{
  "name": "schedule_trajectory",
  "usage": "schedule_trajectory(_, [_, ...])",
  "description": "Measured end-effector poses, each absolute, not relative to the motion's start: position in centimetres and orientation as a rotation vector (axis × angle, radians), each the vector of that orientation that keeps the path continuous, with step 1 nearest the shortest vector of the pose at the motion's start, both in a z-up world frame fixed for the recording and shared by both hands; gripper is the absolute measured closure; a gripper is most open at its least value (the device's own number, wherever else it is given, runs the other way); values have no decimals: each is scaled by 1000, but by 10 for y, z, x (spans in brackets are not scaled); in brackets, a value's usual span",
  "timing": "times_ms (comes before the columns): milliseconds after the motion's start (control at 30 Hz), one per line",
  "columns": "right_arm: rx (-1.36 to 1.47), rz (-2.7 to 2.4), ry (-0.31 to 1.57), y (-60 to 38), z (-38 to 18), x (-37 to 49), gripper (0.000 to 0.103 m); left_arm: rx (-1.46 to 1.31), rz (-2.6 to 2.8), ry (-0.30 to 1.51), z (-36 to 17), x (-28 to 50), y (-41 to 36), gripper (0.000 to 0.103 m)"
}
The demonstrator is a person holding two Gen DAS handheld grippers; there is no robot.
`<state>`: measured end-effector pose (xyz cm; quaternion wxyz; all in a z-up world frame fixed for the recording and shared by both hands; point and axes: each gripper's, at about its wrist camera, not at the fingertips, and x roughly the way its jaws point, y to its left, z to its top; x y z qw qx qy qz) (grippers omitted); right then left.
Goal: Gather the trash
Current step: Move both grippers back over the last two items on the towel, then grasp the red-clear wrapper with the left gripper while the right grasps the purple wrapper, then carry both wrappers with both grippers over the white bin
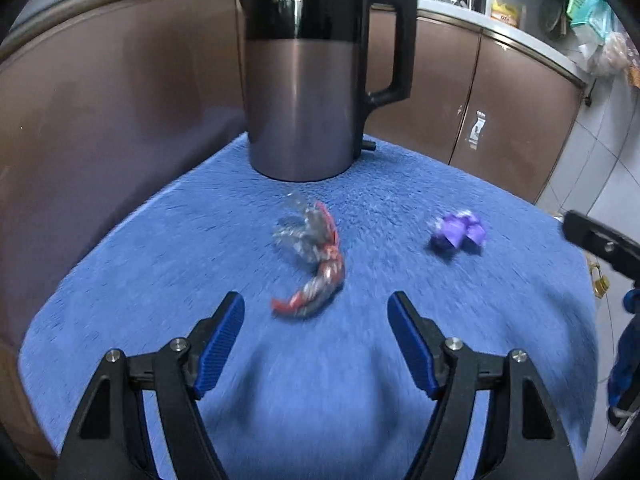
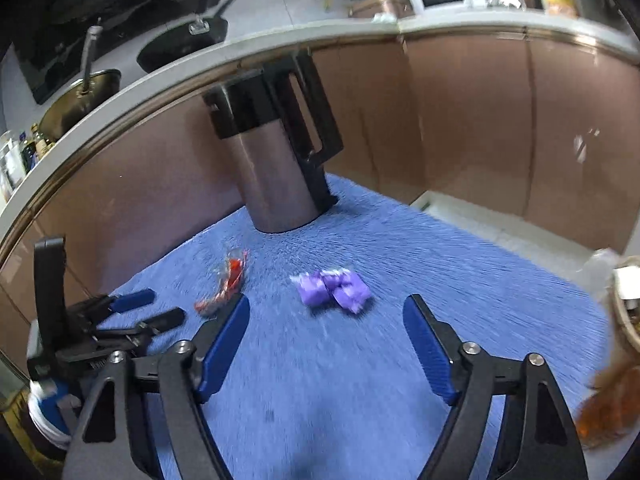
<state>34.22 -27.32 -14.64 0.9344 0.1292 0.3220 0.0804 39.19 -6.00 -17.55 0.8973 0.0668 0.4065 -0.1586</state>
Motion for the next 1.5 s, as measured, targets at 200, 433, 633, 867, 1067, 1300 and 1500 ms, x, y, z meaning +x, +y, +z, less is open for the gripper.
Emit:
schedule_trajectory(200, [299,181,736,-259,-180,407,26,130,-325,890,-205,435,-73,41])
schedule_trajectory(433, [281,143,820,-252,-205,438,30,77,-326,936,-221,449,-64,61])
schedule_trajectory(633, [245,158,836,-245,-207,432,46,71,-317,931,-221,442,-60,81])
schedule_trajectory(867, [212,201,834,-235,-207,408,73,28,-331,917,-210,414,-48,83])
schedule_trajectory(1067, [226,243,787,-227,-190,372,73,45,-318,866,-186,371,-36,84])
schedule_trajectory(1300, [211,273,676,-220,-146,301,73,55,-260,767,-141,309,-23,84])
schedule_trajectory(1500, [193,276,588,-223,-104,230,73,82,-214,676,-104,249,-12,84])
